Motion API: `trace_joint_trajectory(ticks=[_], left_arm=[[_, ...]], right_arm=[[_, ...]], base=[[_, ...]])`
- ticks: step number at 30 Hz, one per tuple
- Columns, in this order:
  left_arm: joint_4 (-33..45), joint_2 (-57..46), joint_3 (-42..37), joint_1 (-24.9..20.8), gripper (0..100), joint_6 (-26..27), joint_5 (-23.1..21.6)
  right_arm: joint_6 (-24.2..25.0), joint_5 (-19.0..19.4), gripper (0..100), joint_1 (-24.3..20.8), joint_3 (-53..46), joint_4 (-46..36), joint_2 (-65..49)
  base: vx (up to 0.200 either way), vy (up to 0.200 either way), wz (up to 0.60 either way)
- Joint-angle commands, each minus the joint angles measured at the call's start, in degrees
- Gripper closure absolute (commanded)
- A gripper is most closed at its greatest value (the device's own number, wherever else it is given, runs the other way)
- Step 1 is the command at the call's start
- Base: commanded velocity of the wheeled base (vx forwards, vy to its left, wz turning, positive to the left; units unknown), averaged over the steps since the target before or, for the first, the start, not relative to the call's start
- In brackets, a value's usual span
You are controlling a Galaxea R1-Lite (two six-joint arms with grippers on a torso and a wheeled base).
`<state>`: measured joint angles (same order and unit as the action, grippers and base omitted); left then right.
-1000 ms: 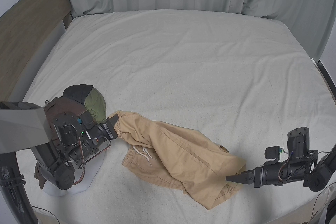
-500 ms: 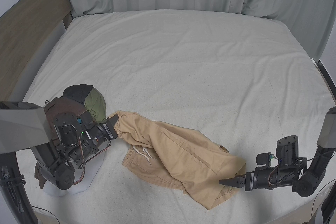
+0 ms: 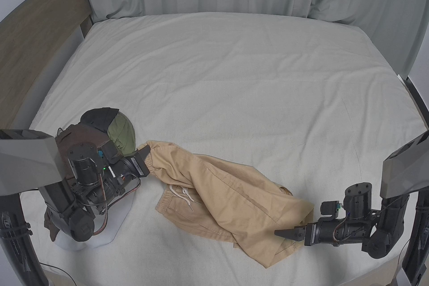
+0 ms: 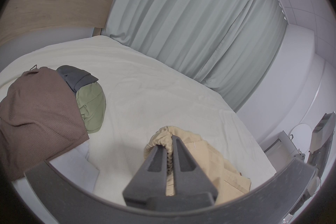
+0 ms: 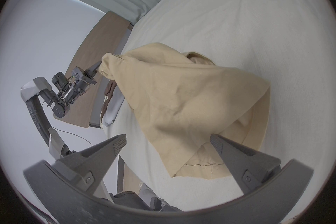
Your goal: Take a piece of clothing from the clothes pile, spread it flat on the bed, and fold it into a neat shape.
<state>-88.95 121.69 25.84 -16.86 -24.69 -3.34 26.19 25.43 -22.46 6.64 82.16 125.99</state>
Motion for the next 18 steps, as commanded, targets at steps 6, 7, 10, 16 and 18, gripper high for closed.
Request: trace_joint_trajectory(ticks=[6,7,10,16,18], left_arm=[[-0.3,0.0,0.0,0.0,100,0.0,0.0],[-0.3,0.0,0.0,0.0,100,0.0,0.0],[-0.3,0.0,0.0,0.0,100,0.0,0.0],[-0.3,0.0,0.0,0.0,100,0.0,0.0],[-0.3,0.0,0.0,0.0,100,0.0,0.0]], right_arm=[[1.3,-0.7,0,-0.4,-0.8,6.2,9.1],[1.3,-0.7,0,-0.4,-0.8,6.2,9.2],[1.3,-0.7,0,-0.5,-0.9,6.2,9.3],[1.5,-0.6,0,-0.9,-0.1,6.3,9.4],[1.6,-0.6,0,-1.0,1.0,6.3,9.4]], base=[[0.000,0.000,0.00],[0.000,0.000,0.00],[0.000,0.000,0.00],[0.000,0.000,0.00],[0.000,0.000,0.00]])
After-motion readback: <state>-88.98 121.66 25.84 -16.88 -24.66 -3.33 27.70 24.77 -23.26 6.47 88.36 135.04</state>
